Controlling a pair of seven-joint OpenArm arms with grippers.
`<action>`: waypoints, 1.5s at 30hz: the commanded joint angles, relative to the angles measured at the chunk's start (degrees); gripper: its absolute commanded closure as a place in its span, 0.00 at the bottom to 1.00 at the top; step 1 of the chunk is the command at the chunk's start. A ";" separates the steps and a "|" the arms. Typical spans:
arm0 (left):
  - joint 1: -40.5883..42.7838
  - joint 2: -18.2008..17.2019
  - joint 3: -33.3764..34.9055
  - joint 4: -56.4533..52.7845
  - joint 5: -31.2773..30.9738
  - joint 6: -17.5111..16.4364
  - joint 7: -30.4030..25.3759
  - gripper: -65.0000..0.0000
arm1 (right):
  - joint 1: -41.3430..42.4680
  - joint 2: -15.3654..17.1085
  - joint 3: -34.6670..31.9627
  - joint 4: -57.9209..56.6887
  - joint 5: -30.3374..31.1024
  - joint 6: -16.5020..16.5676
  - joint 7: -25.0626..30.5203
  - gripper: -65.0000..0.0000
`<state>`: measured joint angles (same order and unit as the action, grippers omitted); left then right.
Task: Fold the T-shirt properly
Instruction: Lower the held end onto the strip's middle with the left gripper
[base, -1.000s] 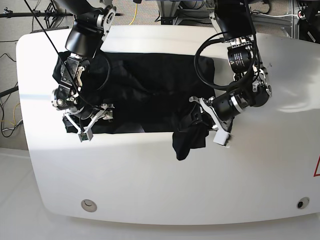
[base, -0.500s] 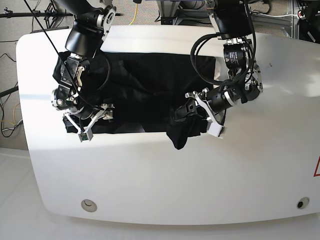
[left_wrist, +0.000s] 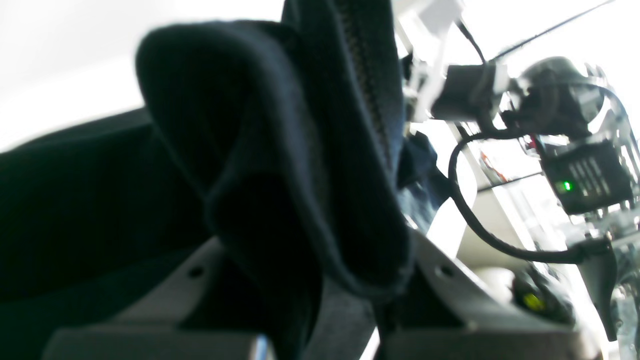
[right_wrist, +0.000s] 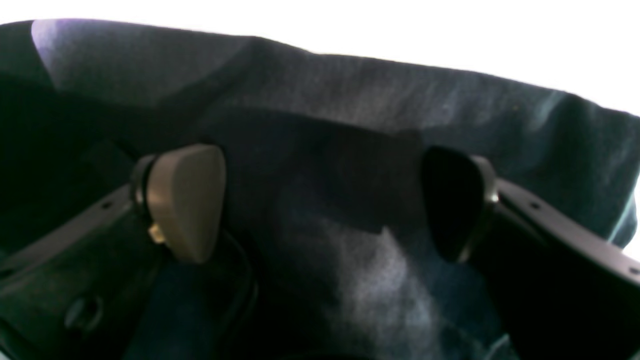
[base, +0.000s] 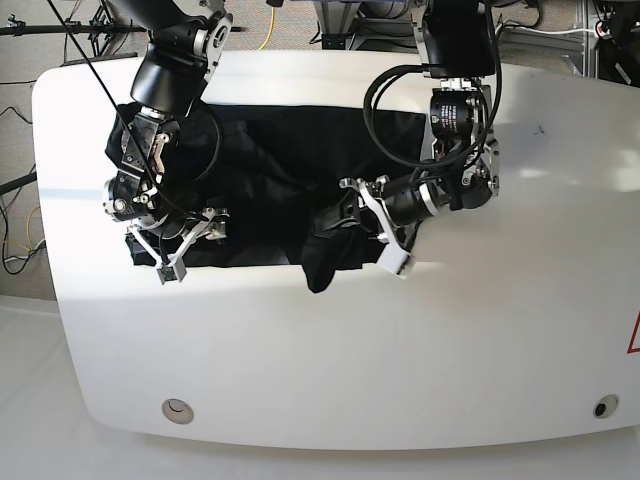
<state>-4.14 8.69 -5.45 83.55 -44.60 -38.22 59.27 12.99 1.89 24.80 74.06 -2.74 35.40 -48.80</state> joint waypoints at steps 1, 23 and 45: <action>-0.91 0.31 1.19 0.54 -1.69 -0.33 -2.17 1.00 | -0.47 -0.26 -0.05 -0.61 -0.64 0.25 -4.79 0.09; -0.47 -2.14 6.02 0.54 -1.77 -0.60 -3.13 0.64 | -0.64 -0.26 -0.05 -0.61 -0.64 0.25 -4.87 0.09; -3.02 -2.23 16.13 0.89 -1.69 -0.33 -3.22 0.45 | -0.73 -0.26 -0.05 -0.61 -0.64 0.25 -4.87 0.09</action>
<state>-5.13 5.93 9.69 83.20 -44.56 -38.19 57.54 12.95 1.89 24.80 74.08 -2.72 35.42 -48.80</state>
